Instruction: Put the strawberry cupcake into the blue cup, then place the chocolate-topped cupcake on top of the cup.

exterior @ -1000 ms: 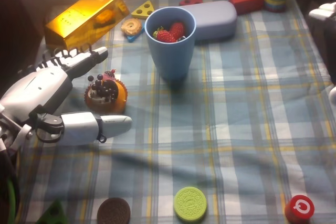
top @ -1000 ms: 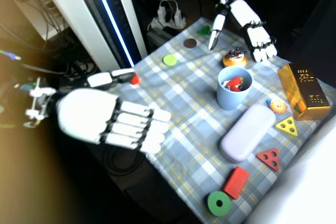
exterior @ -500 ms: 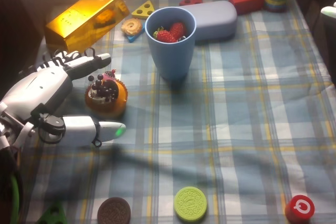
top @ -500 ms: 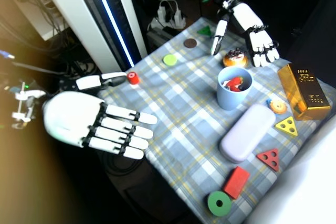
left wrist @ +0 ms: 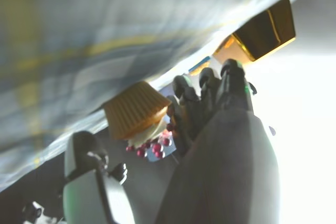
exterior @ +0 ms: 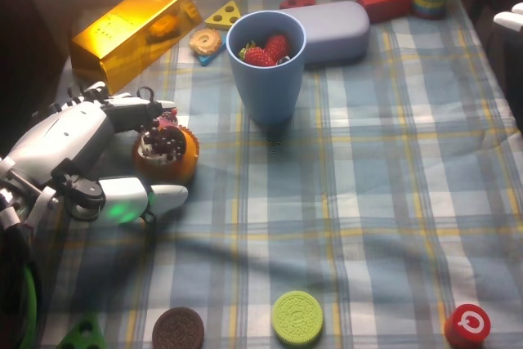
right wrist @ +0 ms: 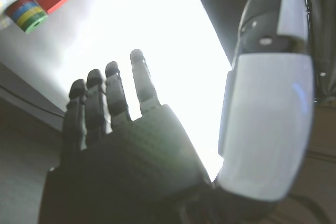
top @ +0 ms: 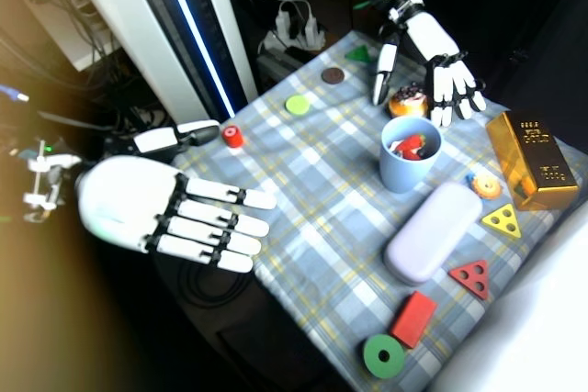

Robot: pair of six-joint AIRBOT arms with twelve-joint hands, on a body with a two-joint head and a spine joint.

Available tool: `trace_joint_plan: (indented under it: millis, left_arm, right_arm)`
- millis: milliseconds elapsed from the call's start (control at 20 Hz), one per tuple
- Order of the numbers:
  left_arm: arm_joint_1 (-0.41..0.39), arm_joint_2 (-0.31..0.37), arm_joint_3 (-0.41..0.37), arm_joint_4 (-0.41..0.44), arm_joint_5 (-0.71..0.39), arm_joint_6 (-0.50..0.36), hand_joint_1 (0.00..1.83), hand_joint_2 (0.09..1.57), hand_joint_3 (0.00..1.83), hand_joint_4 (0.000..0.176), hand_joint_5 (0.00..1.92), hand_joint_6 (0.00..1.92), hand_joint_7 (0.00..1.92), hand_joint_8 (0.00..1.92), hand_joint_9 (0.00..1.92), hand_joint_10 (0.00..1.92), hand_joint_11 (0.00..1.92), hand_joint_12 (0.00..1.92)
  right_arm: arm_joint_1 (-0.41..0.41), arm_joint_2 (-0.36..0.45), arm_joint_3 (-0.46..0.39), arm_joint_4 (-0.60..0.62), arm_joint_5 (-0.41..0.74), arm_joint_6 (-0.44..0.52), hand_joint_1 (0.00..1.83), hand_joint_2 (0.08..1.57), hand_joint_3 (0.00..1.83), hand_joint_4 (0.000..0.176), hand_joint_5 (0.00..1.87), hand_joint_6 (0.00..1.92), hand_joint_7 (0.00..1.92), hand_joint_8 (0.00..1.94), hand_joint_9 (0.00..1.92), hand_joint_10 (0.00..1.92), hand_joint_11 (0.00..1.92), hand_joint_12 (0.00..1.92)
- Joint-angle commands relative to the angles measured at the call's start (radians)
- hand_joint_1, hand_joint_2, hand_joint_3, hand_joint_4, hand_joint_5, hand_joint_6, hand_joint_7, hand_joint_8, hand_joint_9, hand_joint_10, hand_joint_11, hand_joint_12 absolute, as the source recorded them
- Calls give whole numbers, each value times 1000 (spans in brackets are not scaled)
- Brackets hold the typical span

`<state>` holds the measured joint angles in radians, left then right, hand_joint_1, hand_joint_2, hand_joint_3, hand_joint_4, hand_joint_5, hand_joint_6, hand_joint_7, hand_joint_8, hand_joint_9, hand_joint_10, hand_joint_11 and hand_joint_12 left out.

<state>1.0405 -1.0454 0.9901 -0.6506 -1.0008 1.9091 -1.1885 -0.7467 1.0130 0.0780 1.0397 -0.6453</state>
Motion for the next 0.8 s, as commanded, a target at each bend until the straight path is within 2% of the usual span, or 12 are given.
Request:
trace_joint_plan:
  millis: [0, 50, 200, 250, 300, 400, 450, 500, 550, 600, 650, 750]
  left_arm:
    - [-11, -3, 6, 34, -101, -8, 998, 875, 2, 87, 655, 9, 715, 12, 311, 7, 0, 0]
    - [-12, -1, 6, 35, -103, -8, 981, 880, 3, 93, 680, 13, 737, 13, 331, 11, 0, 0]
    - [-18, 9, 0, 36, -114, -8, 920, 964, 4, 89, 735, 6, 782, 6, 355, 4, 0, 0]
    - [-20, 14, -4, 37, -118, -8, 946, 984, 5, 77, 787, 17, 819, 12, 380, 8, 0, 0]
    - [-23, 21, -9, 42, -126, -8, 946, 984, 5, 77, 787, 17, 819, 12, 380, 8, 0, 0]
    - [-33, 32, -17, 51, -137, -8, 994, 992, 0, 66, 842, 13, 887, 16, 417, 9, 0, 0]
    - [-38, 39, -20, 55, -142, -8, 1004, 992, 0, 73, 850, 13, 898, 17, 420, 8, 0, 0]
    - [-43, 46, -23, 60, -146, -8, 1001, 988, 0, 65, 860, 14, 929, 25, 444, 16, 19, 8]
    - [-50, 56, -27, 66, -153, -8, 980, 993, 1, 69, 862, 12, 905, 11, 419, 3, 19, 8]
    - [-58, 66, -31, 74, -160, -8, 971, 993, 0, 72, 877, 17, 904, 10, 408, 0, 26, 11]
    - [-71, 79, -35, 85, -164, -8, 959, 995, 1, 80, 891, 17, 892, 3, 411, 2, 30, 13]
    - [-88, 91, -38, 94, -165, -8, 936, 998, 2, 84, 895, 15, 862, 0, 403, 0, 21, 9]
  right_arm:
    - [3, -2, 0, 23, 117, 6, 115, 775, 0, 48, 0, 0, 0, 0, 0, 0, 0, 0]
    - [2, -2, 0, 23, 117, 6, 120, 782, 0, 47, 0, 0, 0, 0, 0, 0, 0, 0]
    - [-2, -5, 0, 25, 117, 6, 135, 777, 0, 33, 0, 0, 0, 0, 0, 0, 0, 0]
    - [-2, -6, 0, 26, 117, 6, 127, 777, 0, 33, 0, 0, 0, 0, 0, 0, 0, 0]
    - [-2, -7, 0, 27, 117, 6, 127, 777, 0, 33, 0, 0, 0, 0, 0, 0, 0, 0]
    - [-3, -9, 0, 28, 117, 6, 122, 776, 0, 56, 0, 0, 0, 0, 0, 0, 0, 0]
    - [-5, -10, 0, 29, 117, 6, 131, 776, 0, 67, 0, 0, 0, 0, 0, 0, 0, 0]
    - [-6, -10, 0, 30, 117, 6, 117, 782, 1, 53, 0, 0, 0, 0, 0, 0, 0, 0]
    - [-7, -10, 0, 31, 117, 6, 96, 793, 6, 63, 0, 0, 0, 0, 0, 0, 0, 0]
    - [-8, -11, 0, 33, 117, 6, 99, 800, 8, 35, 0, 0, 0, 0, 0, 0, 0, 0]
    - [-8, -11, 1, 34, 117, 6, 41, 798, 5, 42, 0, 0, 0, 0, 0, 0, 0, 0]
    - [-8, -12, 1, 35, 117, 6, 69, 804, 6, 36, 0, 0, 0, 0, 0, 0, 0, 0]
